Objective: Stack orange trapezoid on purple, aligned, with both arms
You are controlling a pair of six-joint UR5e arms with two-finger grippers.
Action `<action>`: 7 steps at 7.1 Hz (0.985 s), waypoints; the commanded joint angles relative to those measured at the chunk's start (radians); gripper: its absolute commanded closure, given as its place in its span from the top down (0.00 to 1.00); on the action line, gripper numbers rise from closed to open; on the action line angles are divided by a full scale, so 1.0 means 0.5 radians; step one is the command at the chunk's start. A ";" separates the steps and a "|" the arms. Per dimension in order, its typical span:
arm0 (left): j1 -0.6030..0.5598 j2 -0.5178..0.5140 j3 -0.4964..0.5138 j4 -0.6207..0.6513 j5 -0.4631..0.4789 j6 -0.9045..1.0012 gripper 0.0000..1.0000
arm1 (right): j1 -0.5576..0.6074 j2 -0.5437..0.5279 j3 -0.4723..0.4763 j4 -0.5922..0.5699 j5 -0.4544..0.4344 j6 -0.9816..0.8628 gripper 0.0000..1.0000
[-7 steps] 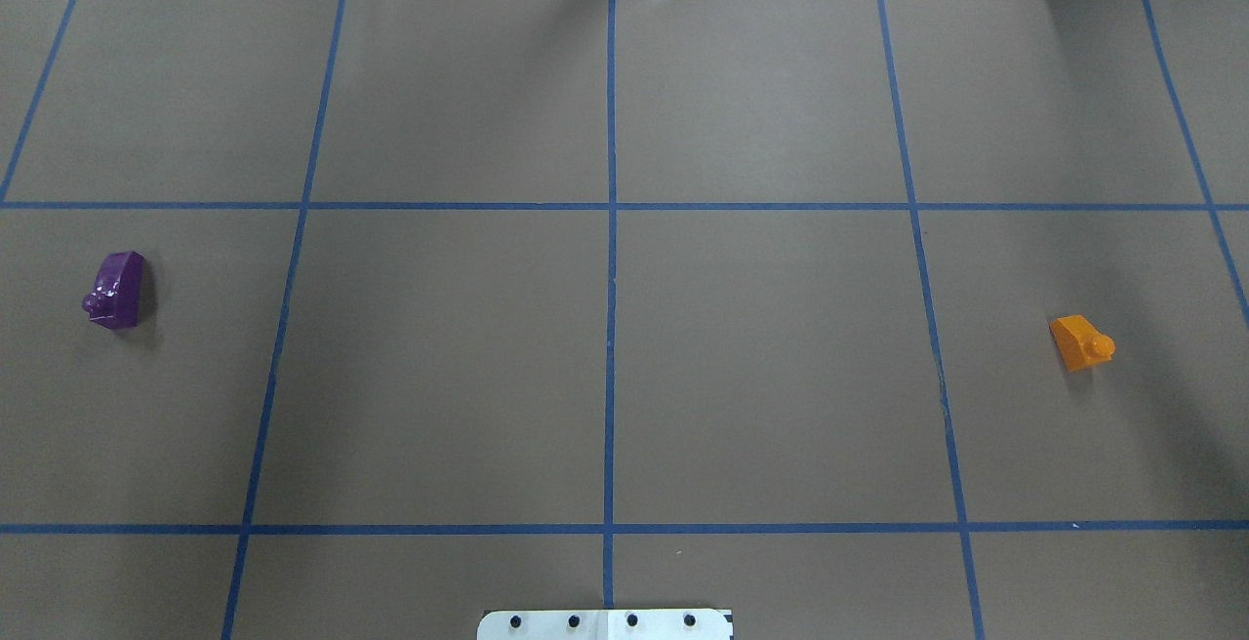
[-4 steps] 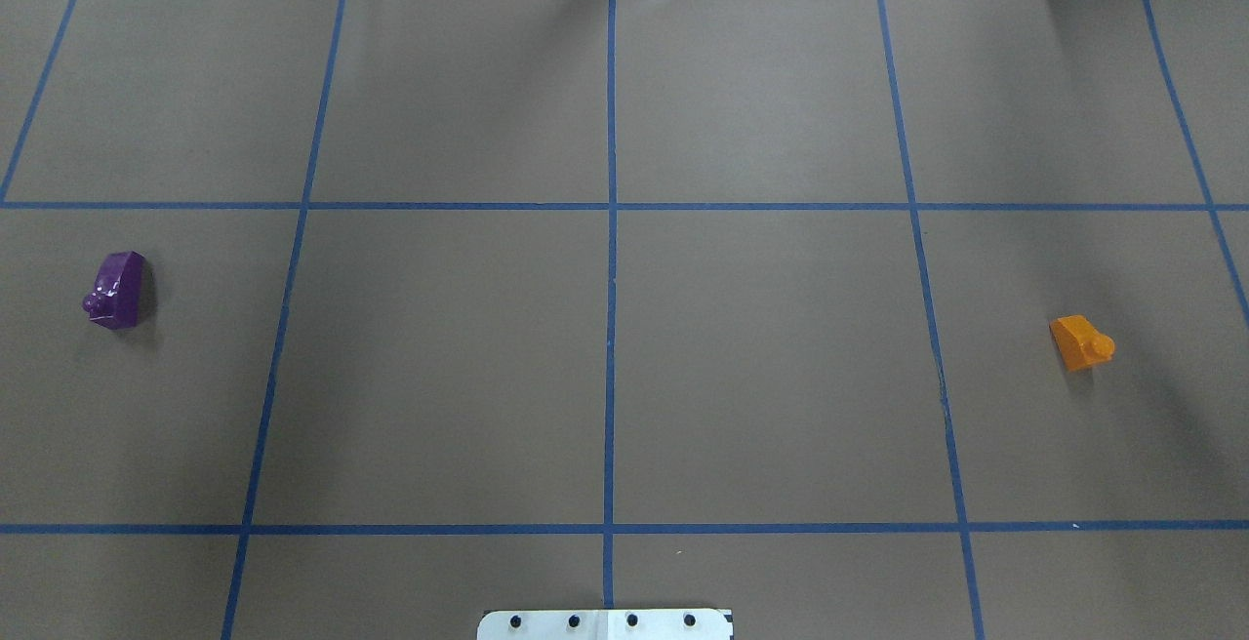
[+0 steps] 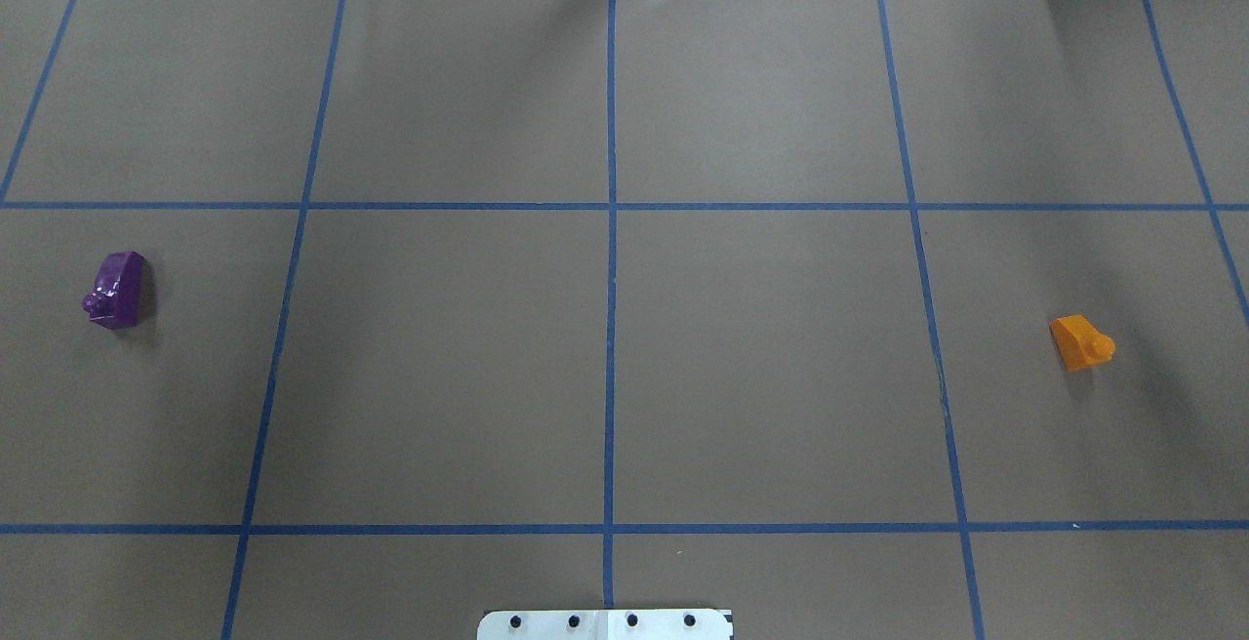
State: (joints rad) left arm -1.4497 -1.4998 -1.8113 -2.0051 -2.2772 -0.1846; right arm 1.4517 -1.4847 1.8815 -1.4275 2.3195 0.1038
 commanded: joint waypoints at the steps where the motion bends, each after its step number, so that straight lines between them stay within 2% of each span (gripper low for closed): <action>1: 0.361 -0.022 0.055 -0.104 0.020 -0.502 1.00 | -0.120 0.009 -0.035 0.140 0.000 0.184 1.00; 2: 0.475 -0.019 0.073 -0.210 0.157 -0.827 1.00 | -0.154 0.006 -0.032 0.140 -0.003 0.188 1.00; 4: 0.879 -0.034 0.213 -0.487 0.631 -1.374 1.00 | -0.158 -0.003 -0.023 0.140 -0.003 0.188 1.00; 5: 0.984 -0.041 0.214 -0.484 0.706 -1.425 1.00 | -0.158 -0.003 -0.023 0.140 -0.003 0.188 1.00; 7: 1.043 -0.001 0.232 -0.481 0.707 -1.429 1.00 | -0.158 -0.007 -0.026 0.140 -0.003 0.188 1.00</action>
State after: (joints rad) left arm -0.9570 -1.5096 -1.7039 -2.2437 -1.9347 -0.8867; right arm 1.3733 -1.4871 1.8689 -1.3576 2.3178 0.1971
